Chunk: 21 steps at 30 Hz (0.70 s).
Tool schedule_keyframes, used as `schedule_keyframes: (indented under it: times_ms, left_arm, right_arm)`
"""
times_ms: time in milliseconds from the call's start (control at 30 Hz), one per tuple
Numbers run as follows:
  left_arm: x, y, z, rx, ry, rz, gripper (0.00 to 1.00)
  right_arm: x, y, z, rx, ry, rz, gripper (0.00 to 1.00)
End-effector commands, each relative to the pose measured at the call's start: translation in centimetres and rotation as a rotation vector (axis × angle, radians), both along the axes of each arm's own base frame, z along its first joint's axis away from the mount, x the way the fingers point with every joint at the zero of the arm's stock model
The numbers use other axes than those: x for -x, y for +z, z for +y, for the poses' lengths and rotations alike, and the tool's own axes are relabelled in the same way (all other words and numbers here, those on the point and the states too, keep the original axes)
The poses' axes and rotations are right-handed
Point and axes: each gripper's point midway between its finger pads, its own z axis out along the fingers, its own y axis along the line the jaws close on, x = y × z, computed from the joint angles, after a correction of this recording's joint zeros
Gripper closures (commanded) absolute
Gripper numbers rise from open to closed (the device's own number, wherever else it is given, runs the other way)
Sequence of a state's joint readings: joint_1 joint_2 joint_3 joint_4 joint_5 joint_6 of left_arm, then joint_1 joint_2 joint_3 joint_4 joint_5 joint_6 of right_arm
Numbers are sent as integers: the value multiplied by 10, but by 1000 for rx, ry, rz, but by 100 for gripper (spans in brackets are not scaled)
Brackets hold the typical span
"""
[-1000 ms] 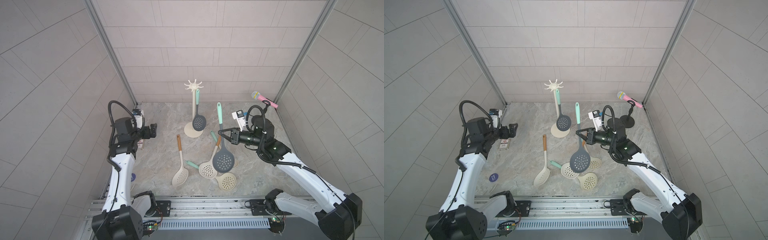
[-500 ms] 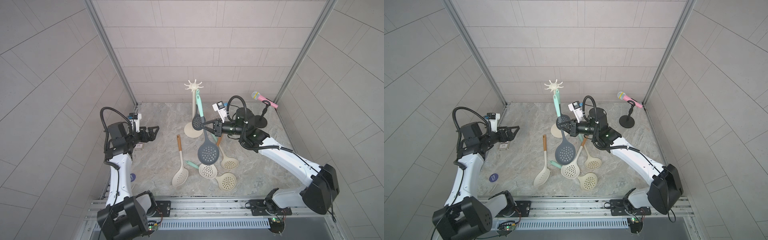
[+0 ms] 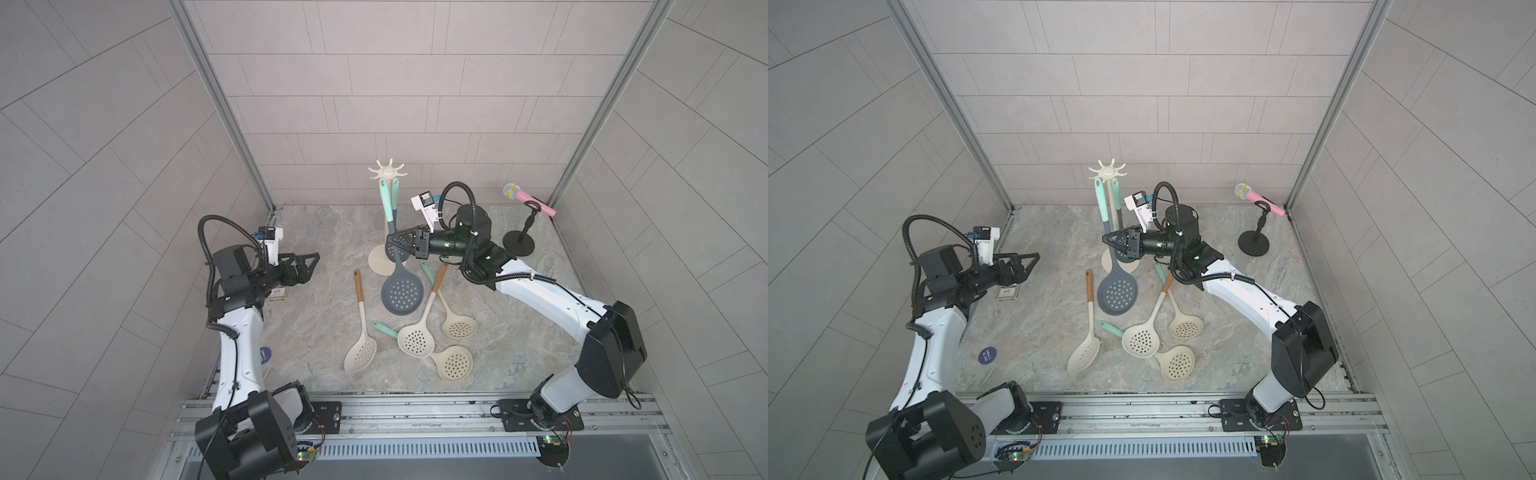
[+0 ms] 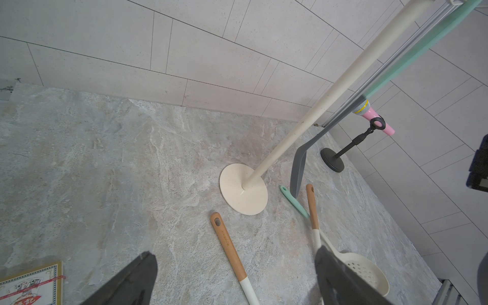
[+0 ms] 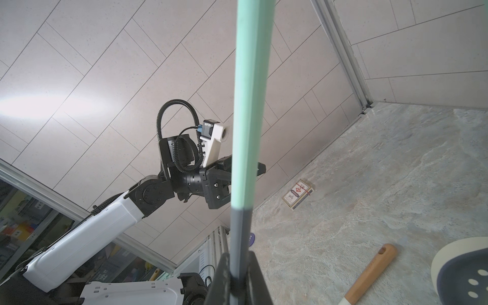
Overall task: Hang the skimmer on the kitchen utensil rack
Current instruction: Hang the skimmer on the rack.
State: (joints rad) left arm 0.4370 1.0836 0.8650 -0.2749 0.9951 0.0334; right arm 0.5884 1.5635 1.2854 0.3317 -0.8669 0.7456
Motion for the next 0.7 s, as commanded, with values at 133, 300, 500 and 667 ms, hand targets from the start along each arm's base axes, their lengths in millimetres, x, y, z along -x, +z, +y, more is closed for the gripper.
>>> schedule_keyframes:
  times_ms: [133, 300, 500, 667]
  left_arm:
    - [1, 0, 0, -10, -20, -19, 0]
    - [1, -1, 1, -16, -19, -19, 0]
    - [2, -1, 1, -21, -18, -20, 0]
    - [2, -2, 1, -24, -19, -23, 0]
  right_arm:
    - [-7, 12, 4, -35, -6, -32, 100]
    - [-17, 4, 3, -35, -29, -17, 100]
    - [-19, 4, 4, -50, -21, -17, 100]
    - [-17, 6, 6, -53, 2, -17, 100]
